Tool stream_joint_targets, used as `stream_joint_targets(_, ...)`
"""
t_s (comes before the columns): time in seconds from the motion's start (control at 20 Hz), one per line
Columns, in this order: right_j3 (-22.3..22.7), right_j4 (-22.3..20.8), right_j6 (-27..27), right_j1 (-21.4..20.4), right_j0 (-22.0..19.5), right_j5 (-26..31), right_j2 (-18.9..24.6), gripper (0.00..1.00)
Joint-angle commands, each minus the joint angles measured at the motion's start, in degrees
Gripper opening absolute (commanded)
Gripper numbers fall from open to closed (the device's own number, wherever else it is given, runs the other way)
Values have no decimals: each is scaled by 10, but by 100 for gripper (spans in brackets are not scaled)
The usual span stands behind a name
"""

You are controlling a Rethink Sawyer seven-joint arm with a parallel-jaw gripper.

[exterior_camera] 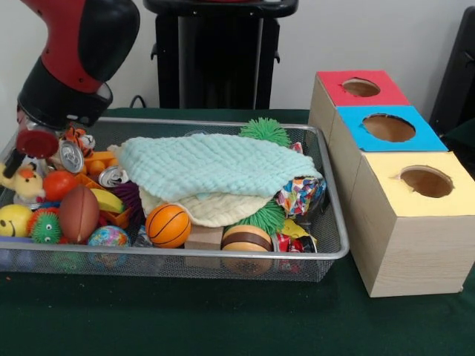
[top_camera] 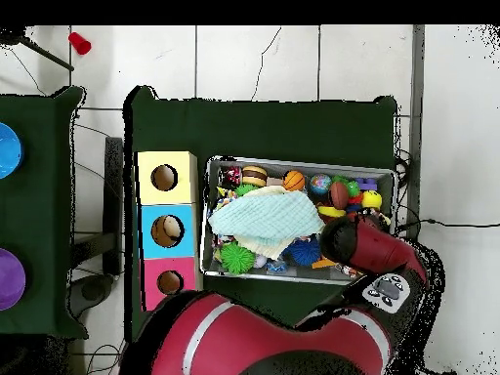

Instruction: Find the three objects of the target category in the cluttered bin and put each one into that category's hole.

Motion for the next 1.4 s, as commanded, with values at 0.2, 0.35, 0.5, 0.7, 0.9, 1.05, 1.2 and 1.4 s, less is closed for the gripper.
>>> stream_joint_targets(0.2,0,-45,-63,-117,10,155,85,0)
stream_joint_targets(0.35,-4,-52,-68,-128,8,175,90,0)
stream_joint_targets(0.5,2,-57,-74,-147,5,199,99,0)
stream_joint_targets(0.7,30,-55,-67,-178,15,240,106,0)
stream_joint_targets(0.9,58,-44,-42,-199,31,271,110,0)
stream_joint_targets(1.05,70,-37,-23,-207,41,283,113,0)
stream_joint_targets(1.2,82,-31,-5,-214,54,294,113,0)
stream_joint_targets(1.4,86,-24,13,-217,67,308,112,0)
